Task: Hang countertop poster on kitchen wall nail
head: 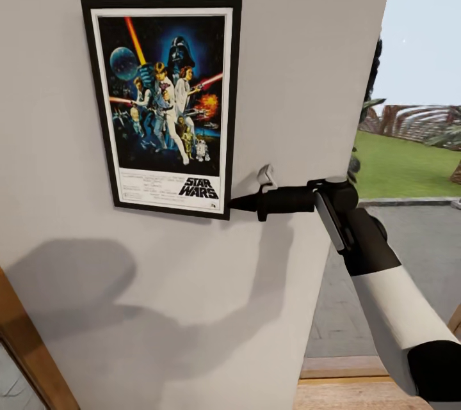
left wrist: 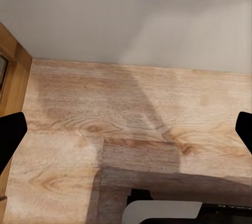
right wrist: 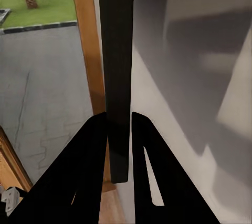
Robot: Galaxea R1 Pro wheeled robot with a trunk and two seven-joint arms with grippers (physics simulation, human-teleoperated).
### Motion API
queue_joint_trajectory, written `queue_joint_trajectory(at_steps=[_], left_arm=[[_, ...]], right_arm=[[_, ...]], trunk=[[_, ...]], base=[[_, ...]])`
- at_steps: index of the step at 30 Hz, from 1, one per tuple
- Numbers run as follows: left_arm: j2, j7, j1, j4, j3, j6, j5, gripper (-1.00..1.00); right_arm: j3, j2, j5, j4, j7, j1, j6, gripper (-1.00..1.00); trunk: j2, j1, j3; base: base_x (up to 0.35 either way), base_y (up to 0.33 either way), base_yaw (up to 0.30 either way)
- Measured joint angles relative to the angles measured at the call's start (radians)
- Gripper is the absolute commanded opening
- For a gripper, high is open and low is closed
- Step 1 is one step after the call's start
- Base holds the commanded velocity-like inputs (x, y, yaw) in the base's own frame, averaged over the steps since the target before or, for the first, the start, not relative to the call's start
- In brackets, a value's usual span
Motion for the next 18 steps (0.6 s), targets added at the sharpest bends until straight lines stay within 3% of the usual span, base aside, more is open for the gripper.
queue_joint_trajectory(at_steps=[18], left_arm=[[0.0,0.0,0.0,0.0,0.0,0.0,0.0,1.0]], right_arm=[[0.001,0.0,0.002,0.0,0.0,0.013,-0.029,-1.0]], trunk=[[0.0,0.0,0.0]], base=[[0.0,0.0,0.0]])
